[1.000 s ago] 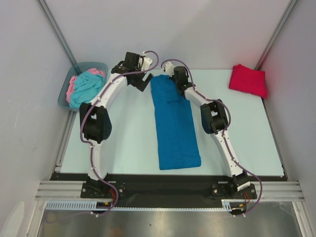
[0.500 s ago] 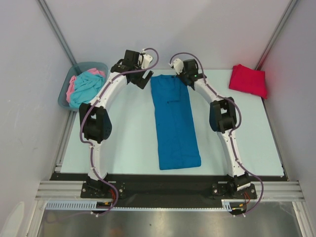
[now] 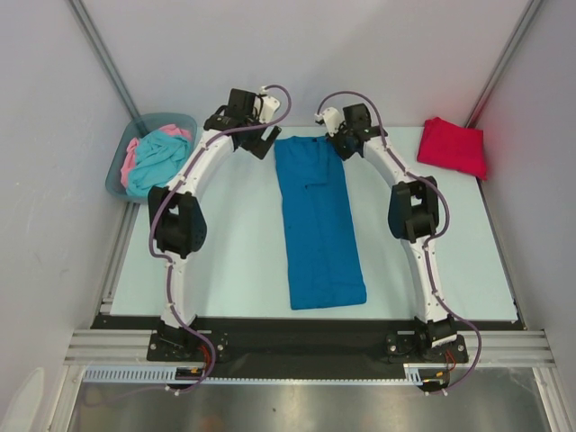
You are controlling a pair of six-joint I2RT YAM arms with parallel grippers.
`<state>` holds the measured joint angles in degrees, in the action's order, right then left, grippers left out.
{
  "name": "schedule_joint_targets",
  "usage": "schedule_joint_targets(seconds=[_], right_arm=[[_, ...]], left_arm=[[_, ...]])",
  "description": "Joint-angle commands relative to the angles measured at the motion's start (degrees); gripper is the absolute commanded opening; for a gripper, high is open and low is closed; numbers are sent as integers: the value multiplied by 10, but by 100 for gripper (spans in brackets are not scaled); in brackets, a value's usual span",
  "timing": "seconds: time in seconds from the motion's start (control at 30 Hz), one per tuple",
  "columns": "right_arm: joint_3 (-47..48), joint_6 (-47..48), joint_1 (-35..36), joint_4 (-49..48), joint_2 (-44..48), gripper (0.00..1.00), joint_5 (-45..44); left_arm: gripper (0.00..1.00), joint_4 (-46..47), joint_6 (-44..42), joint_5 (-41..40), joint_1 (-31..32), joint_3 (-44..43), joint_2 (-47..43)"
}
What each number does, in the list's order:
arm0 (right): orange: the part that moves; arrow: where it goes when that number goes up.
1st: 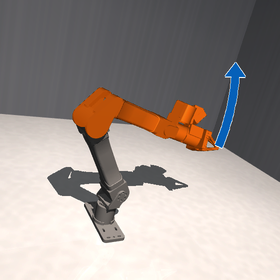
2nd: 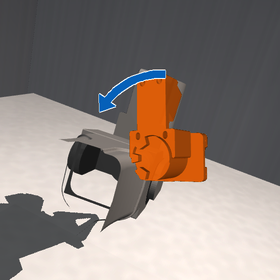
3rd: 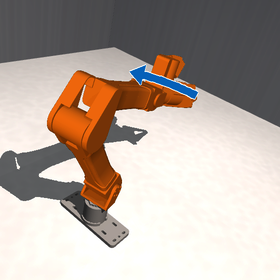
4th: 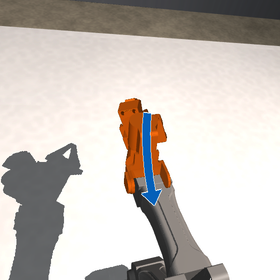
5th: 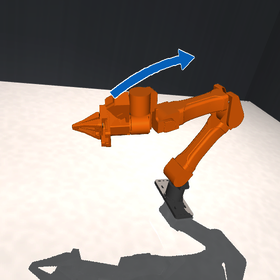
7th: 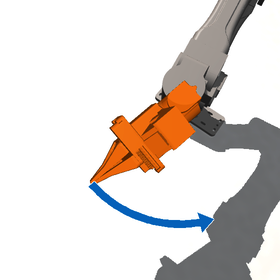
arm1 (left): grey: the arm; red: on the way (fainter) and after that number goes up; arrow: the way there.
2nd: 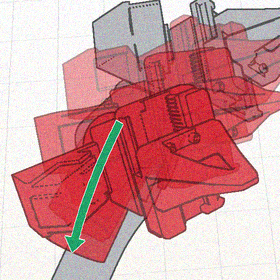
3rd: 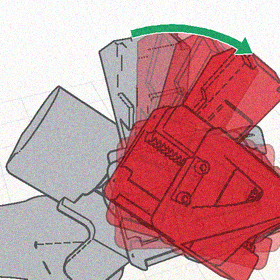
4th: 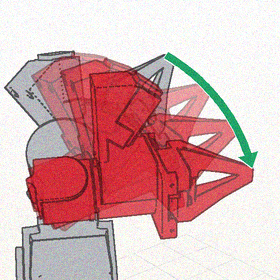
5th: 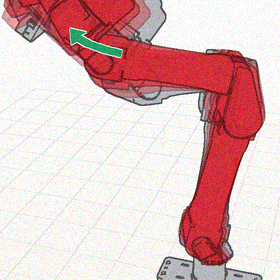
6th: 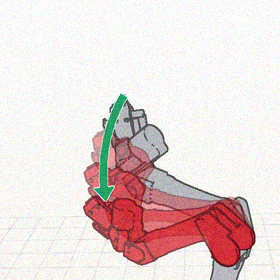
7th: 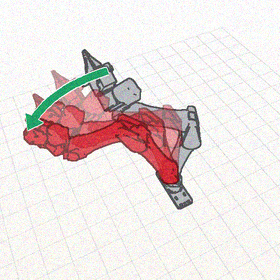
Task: Fold and stack the t-shirts
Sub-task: Fold the tshirt
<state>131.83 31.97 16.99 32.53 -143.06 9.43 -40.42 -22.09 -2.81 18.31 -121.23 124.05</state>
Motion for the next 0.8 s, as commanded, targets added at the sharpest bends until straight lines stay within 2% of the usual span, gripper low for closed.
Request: schedule_joint_targets(seconds=[0.0,0.37,0.77], right_arm=[[39,1,13,-4,-10,0,10],[46,67,21,-90,-69,0,-63],[59,100,26,-156,-104,0,-93]], left_arm=[[100,7,-9,-2,8,-29,0],[100,6,-11,-7,8,-16,-5],[100,6,-12,-11,8,-19,1]])
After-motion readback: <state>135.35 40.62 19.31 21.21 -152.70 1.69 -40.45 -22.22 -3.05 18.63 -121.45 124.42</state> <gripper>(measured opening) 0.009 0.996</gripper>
